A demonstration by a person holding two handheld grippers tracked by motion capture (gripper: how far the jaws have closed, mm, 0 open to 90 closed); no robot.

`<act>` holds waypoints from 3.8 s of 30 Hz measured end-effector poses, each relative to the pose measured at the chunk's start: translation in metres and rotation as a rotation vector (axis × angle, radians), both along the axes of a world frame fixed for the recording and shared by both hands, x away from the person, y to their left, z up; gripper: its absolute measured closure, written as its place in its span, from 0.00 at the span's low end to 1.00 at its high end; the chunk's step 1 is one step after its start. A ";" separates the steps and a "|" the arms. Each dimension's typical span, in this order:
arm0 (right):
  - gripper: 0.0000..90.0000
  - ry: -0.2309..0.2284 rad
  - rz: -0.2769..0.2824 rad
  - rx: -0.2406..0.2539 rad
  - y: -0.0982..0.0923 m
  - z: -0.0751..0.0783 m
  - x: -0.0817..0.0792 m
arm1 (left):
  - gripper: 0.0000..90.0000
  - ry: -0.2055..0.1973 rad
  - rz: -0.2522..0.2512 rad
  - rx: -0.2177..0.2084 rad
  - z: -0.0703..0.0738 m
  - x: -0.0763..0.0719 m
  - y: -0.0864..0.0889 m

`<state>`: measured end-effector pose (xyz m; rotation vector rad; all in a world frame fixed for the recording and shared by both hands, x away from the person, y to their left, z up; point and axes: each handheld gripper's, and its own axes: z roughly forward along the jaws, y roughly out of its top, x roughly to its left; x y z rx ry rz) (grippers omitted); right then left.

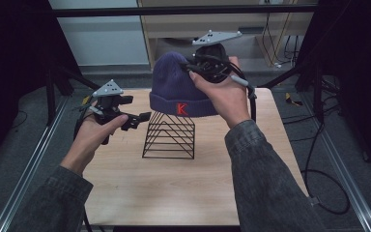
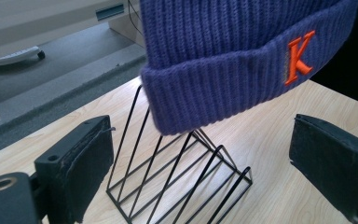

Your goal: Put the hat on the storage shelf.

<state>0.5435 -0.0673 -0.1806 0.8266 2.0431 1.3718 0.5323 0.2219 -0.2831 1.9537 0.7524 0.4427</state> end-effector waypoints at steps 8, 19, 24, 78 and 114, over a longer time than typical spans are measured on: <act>0.87 0.003 0.016 0.004 0.011 -0.001 0.000 | 0.06 0.003 -0.003 -0.011 -0.004 -0.001 0.003; 0.87 -0.003 0.052 0.022 0.021 0.002 -0.005 | 0.04 0.005 0.010 0.005 -0.009 0.006 0.007; 0.87 -0.002 0.067 0.031 0.024 0.003 -0.007 | 0.04 0.011 0.008 0.015 -0.013 0.011 0.006; 0.86 0.065 0.017 0.026 0.018 -0.021 0.014 | 0.78 -0.025 0.008 0.083 -0.005 0.006 0.006; 0.84 0.149 0.024 -0.027 0.026 -0.076 0.024 | 0.78 0.044 0.040 0.101 -0.052 0.011 0.017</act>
